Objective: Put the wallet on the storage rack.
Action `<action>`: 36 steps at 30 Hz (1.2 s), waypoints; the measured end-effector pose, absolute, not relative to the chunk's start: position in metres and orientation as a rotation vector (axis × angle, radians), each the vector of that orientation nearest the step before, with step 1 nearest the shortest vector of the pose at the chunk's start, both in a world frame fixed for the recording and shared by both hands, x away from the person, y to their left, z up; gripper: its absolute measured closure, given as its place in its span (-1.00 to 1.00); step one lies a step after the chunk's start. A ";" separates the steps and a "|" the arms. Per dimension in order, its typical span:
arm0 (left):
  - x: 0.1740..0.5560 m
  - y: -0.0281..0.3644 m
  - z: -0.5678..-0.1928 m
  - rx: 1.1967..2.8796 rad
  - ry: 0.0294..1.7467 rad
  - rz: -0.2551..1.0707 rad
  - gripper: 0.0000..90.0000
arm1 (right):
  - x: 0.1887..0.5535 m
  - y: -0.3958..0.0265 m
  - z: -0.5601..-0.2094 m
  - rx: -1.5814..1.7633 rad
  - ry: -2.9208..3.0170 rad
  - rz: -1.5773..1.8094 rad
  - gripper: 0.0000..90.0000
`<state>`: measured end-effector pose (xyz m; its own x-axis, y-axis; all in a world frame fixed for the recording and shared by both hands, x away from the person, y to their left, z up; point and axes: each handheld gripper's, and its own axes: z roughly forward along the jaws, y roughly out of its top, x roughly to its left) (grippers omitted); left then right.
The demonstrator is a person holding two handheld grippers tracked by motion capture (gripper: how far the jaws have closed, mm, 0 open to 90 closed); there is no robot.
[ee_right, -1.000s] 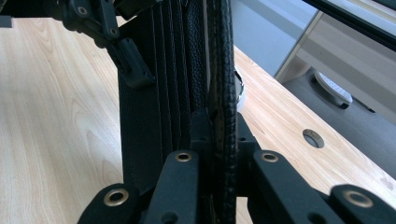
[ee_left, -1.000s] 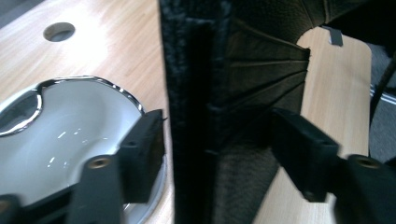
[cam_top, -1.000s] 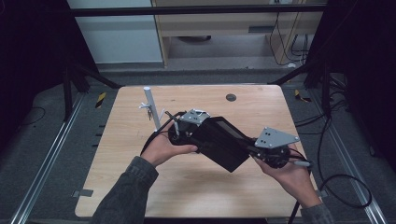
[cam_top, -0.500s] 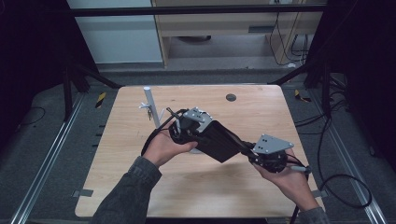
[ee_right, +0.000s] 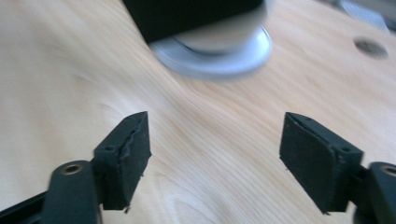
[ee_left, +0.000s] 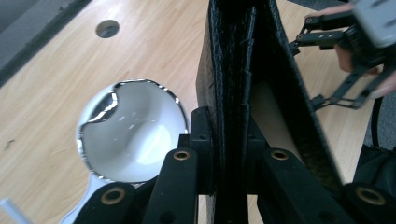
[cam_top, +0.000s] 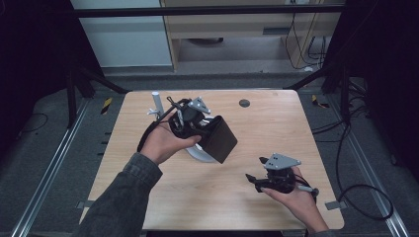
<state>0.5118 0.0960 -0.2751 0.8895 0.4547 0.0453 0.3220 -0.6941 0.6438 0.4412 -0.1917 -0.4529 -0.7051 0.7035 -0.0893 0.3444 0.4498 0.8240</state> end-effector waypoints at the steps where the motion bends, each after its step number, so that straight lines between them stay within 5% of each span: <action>1: 0.512 0.097 -0.272 2.392 0.559 0.268 0.79 | 0.444 -0.192 -0.457 0.923 2.273 1.119 -0.54; 17: 0.532 0.123 -0.234 2.340 0.663 0.335 0.79 | 0.467 -0.207 -0.503 1.335 2.243 0.918 -0.76; 36: 0.549 0.118 -0.257 2.420 0.715 0.380 0.79 | 0.468 -0.206 -0.512 1.320 2.181 0.951 -0.86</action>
